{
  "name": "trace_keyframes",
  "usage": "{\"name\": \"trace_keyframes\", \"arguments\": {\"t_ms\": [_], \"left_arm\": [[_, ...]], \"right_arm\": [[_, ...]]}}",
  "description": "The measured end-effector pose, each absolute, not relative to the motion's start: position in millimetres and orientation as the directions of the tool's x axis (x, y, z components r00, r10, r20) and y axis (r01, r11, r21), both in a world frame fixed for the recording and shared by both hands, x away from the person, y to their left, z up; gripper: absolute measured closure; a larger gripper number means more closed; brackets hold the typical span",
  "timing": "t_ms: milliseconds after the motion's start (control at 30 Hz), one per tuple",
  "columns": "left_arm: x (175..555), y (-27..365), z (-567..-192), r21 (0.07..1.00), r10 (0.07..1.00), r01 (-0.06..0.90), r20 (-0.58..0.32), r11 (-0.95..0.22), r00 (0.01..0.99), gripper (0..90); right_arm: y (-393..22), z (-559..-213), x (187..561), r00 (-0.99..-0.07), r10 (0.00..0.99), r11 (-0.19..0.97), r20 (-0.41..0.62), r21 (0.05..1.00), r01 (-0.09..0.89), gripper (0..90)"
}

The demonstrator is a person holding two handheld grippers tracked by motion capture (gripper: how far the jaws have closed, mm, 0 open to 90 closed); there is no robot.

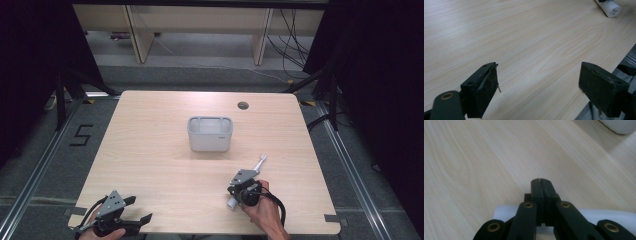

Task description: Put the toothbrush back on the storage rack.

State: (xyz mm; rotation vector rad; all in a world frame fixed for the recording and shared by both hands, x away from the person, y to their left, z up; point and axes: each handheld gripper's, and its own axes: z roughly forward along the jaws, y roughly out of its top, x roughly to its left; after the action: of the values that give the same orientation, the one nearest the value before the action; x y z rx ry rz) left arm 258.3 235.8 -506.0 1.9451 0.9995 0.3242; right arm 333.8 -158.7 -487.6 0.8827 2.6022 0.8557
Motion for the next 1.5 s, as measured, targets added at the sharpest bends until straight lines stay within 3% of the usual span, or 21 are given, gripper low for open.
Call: {"name": "trace_keyframes", "arguments": {"t_ms": [833, 933, 967, 1000, 1033, 1200, 1400, 1500], "left_arm": [[258, 235, -506, 0.811, 0.751, 0.516, -0.154, -0.275, 0.642, 15.0], [258, 235, -506, 0.811, 0.751, 0.517, -0.155, -0.274, 0.642, 15.1], [258, 235, -507, 0.812, 0.751, 0.516, -0.156, -0.272, 0.641, 15.1], [259, 235, -507, 0.81, 0.751, 0.517, -0.154, -0.276, 0.642, 15.0], [259, 235, -507, 0.81, 0.751, 0.517, -0.154, -0.276, 0.642, 15.1], [259, 235, -507, 0.806, 0.753, 0.521, -0.152, -0.28, 0.64, 15.1], [259, 235, -507, 0.807, 0.755, 0.524, -0.158, -0.272, 0.636, 15.1], [259, 236, -507, 0.805, 0.756, 0.524, -0.154, -0.277, 0.636, 15.1]], "right_arm": [[-186, -483, 321, -0.788, 0.614, 0.632, -0.045, 0.626, 0.457, 87.9], [-187, -479, 321, -0.774, 0.632, 0.612, -0.03, 0.633, 0.475, 83.1], [-188, -477, 323, -0.773, 0.633, 0.605, -0.026, 0.639, 0.475, 79.5], [-191, -471, 326, -0.761, 0.648, 0.597, -0.025, 0.638, 0.487, 70.1], [-191, -471, 326, -0.761, 0.648, 0.597, -0.025, 0.638, 0.487, 70.1], [-199, -459, 336, -0.689, 0.724, 0.561, -0.019, 0.597, 0.574, 51.4], [-202, -455, 354, -0.631, 0.773, 0.509, 0.063, 0.531, 0.677, 40.5], [-197, -457, 361, -0.631, 0.773, 0.526, 0.065, 0.491, 0.695, 40.3]]}}
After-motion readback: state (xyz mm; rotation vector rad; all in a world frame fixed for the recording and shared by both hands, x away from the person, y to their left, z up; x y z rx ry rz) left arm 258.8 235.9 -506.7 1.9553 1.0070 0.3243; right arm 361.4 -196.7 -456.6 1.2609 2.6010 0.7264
